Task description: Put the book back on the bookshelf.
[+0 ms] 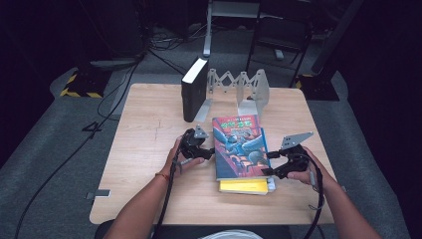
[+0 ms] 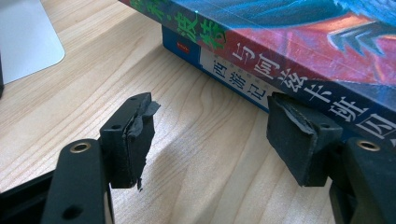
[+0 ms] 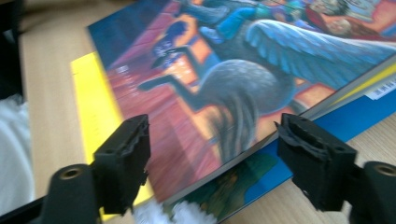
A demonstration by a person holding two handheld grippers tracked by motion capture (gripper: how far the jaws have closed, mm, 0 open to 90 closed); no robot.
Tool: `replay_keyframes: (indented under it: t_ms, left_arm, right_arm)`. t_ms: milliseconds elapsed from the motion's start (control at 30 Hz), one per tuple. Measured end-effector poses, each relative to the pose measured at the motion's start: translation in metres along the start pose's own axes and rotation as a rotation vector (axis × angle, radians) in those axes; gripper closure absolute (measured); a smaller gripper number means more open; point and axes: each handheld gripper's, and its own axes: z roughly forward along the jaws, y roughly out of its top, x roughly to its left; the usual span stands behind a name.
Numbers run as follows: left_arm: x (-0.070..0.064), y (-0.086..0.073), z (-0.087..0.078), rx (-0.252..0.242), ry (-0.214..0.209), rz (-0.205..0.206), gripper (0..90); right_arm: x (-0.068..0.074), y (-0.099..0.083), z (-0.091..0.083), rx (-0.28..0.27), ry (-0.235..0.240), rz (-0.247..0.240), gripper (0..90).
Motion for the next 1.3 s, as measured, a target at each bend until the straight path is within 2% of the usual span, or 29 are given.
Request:
replay_keyframes:
  t_ms: [67, 133, 233, 267, 333, 433, 500, 567, 600, 667, 833, 967, 1067, 1100, 1133, 1167, 1233, 1300]
  left_arm:
    - [0.000, 0.000, 0.000, 0.000, 0.001, 0.000, 32.3]
    - [-0.001, 0.001, -0.001, 0.001, 0.009, 0.004, 32.4]
    - [-0.001, 0.000, 0.000, 0.000, 0.004, -0.001, 32.7]
    - [-0.001, 0.000, 0.000, 0.000, 0.004, -0.002, 32.7]
    - [-0.001, 0.000, 0.000, 0.001, 0.005, -0.002, 32.7]
    - [-0.001, 0.000, 0.000, -0.001, 0.003, -0.008, 33.0]
    - [-0.002, 0.000, 0.001, 0.002, 0.006, -0.006, 33.6]
    - [-0.002, 0.000, 0.001, 0.003, 0.004, -0.008, 34.5]
    - [-0.001, 0.000, 0.001, 0.004, 0.001, -0.006, 34.7]
    - [-0.001, 0.001, 0.001, 0.005, -0.002, -0.007, 34.7]
    - [-0.001, 0.001, 0.001, 0.005, -0.002, -0.009, 34.7]
    - [-0.001, 0.001, 0.001, 0.007, 0.000, -0.006, 34.7]
    - [0.000, 0.001, 0.002, 0.009, -0.003, -0.007, 34.3]
    - [0.001, 0.001, 0.002, 0.008, -0.010, -0.004, 33.6]
    - [0.001, 0.000, 0.002, 0.006, -0.010, -0.003, 32.8]
    - [0.003, 0.000, 0.001, 0.004, -0.008, -0.011, 31.2]
    - [0.006, -0.001, -0.002, -0.006, -0.018, -0.023, 30.6]
    - [0.009, -0.001, -0.004, -0.013, -0.011, -0.028, 30.5]
  right_arm:
    - [-0.003, 0.002, 0.007, 0.013, -0.033, 0.018, 25.3]
    - [-0.006, 0.005, 0.009, 0.010, -0.053, 0.039, 26.1]
    - [-0.007, 0.006, 0.011, 0.015, -0.066, 0.044, 23.7]
    - [-0.008, 0.007, 0.012, 0.027, -0.066, 0.060, 22.9]
    - [-0.010, 0.006, 0.012, 0.026, -0.061, 0.061, 21.3]
    - [-0.014, 0.006, 0.014, 0.025, -0.028, 0.076, 20.5]
    - [-0.014, 0.006, 0.014, 0.023, -0.033, 0.057, 20.3]
    - [-0.010, 0.008, 0.013, 0.023, -0.059, 0.021, 21.1]
    - [-0.009, 0.008, 0.012, 0.017, -0.061, 0.006, 27.7]
    - [-0.008, 0.009, 0.011, -0.003, -0.066, -0.001, 32.9]
    - [-0.008, 0.010, 0.010, -0.001, -0.067, -0.011, 33.8]
    - [-0.009, 0.014, 0.011, 0.026, -0.068, 0.011, 33.8]
    - [-0.005, 0.016, 0.012, 0.019, -0.096, -0.020, 35.3]
    - [-0.004, 0.016, 0.011, 0.006, -0.104, -0.032, 40.9]
    - [-0.004, 0.015, 0.010, -0.020, -0.087, -0.035, 49.1]
    - [-0.004, 0.015, 0.010, -0.035, -0.073, -0.036, 52.0]
    - [-0.002, 0.016, 0.011, -0.042, -0.078, -0.066, 54.8]
    - [-0.001, 0.016, 0.011, -0.050, -0.072, -0.077, 62.3]
